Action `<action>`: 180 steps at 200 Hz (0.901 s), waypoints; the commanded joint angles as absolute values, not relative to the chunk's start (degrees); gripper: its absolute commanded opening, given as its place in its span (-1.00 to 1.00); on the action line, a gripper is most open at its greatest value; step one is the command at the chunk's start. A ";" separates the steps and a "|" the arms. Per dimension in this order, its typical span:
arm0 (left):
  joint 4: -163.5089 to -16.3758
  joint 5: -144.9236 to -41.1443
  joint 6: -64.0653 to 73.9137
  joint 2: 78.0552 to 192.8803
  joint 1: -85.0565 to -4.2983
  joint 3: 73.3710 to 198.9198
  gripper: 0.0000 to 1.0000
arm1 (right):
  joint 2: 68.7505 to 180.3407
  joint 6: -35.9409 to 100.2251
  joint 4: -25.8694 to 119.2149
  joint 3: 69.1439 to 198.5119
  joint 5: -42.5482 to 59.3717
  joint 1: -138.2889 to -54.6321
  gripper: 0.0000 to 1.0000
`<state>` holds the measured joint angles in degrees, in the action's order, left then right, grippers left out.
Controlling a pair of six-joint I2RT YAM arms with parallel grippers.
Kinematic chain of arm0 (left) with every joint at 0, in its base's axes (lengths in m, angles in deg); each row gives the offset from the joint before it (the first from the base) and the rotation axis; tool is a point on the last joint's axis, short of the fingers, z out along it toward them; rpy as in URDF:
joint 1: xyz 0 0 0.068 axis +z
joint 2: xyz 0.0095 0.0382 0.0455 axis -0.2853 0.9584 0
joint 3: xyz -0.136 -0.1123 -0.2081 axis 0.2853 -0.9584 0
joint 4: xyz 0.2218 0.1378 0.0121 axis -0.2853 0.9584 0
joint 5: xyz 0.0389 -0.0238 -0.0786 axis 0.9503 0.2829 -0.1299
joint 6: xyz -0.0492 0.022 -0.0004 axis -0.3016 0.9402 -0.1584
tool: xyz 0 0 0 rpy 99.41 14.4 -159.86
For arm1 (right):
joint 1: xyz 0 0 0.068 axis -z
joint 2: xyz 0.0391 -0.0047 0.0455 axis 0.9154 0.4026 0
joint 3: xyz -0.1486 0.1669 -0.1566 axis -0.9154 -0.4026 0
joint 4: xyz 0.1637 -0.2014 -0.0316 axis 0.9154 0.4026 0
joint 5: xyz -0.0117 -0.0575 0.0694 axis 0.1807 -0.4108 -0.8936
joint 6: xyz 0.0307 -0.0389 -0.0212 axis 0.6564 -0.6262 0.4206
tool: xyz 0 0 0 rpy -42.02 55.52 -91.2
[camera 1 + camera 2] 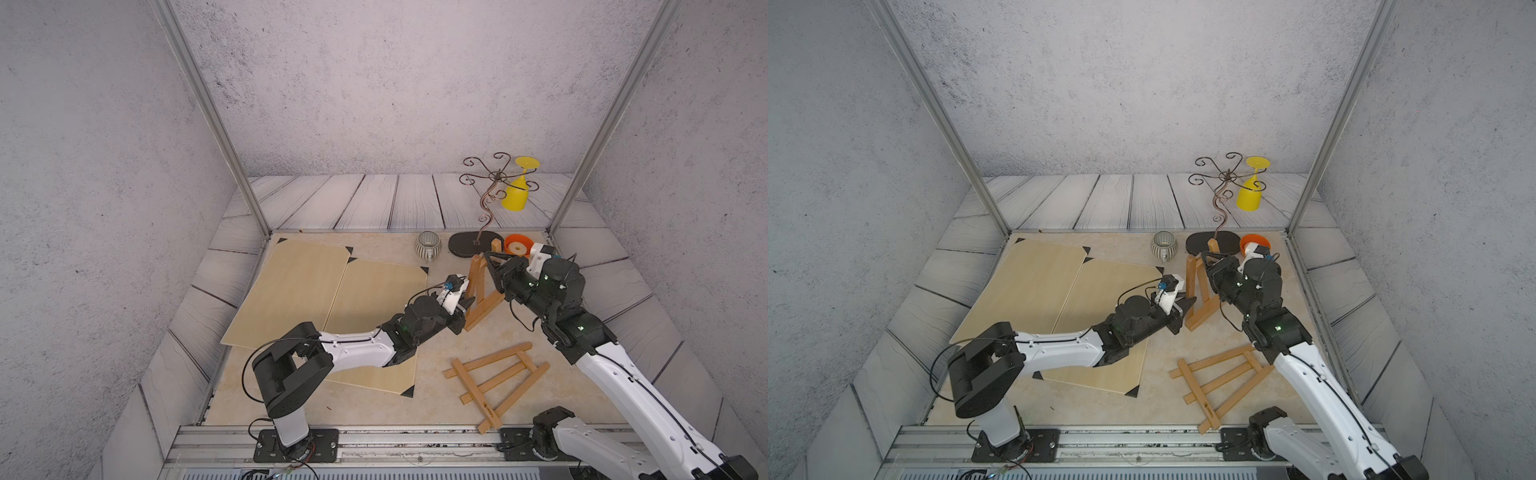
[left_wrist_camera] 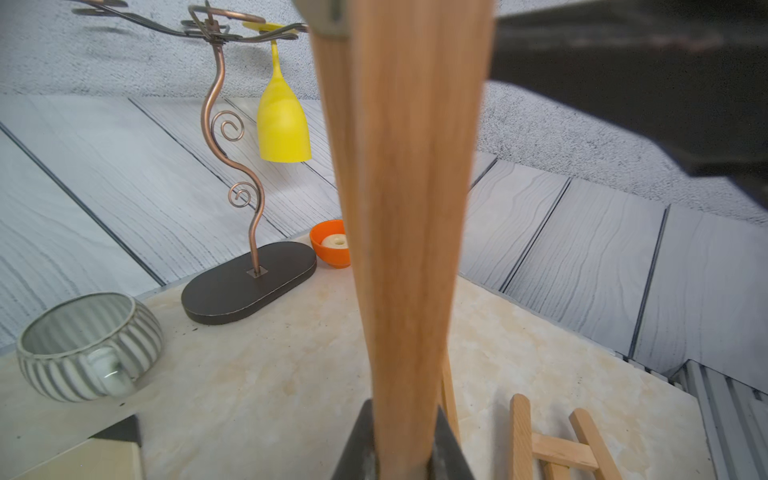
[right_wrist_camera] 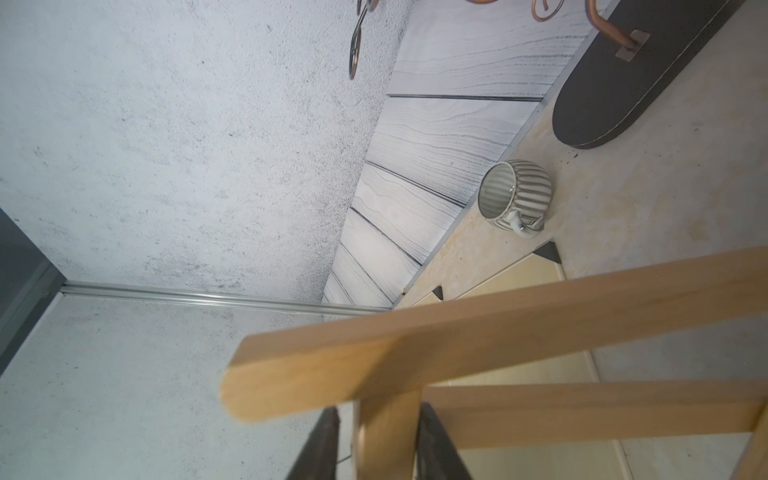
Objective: Assemble the easel
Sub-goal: Pick up the easel at the center of the board, then unfold the easel.
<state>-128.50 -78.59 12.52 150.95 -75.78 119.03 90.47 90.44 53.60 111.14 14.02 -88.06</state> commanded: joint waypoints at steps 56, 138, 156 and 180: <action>-118.30 -85.56 9.42 139.01 -65.09 119.59 -1.00 | 87.67 74.94 62.67 116.62 13.18 -88.09 0.61; -113.76 -92.92 -7.89 128.22 -54.62 119.40 -1.00 | 90.97 63.36 57.49 106.95 1.56 -88.87 0.68; -113.33 -92.54 -11.47 126.31 -54.55 119.57 -1.00 | 93.28 63.93 50.45 103.07 -1.73 -90.38 0.68; -113.60 -90.72 -16.05 124.75 -54.51 119.37 -1.00 | 94.14 66.51 42.99 97.96 -0.81 -93.08 0.68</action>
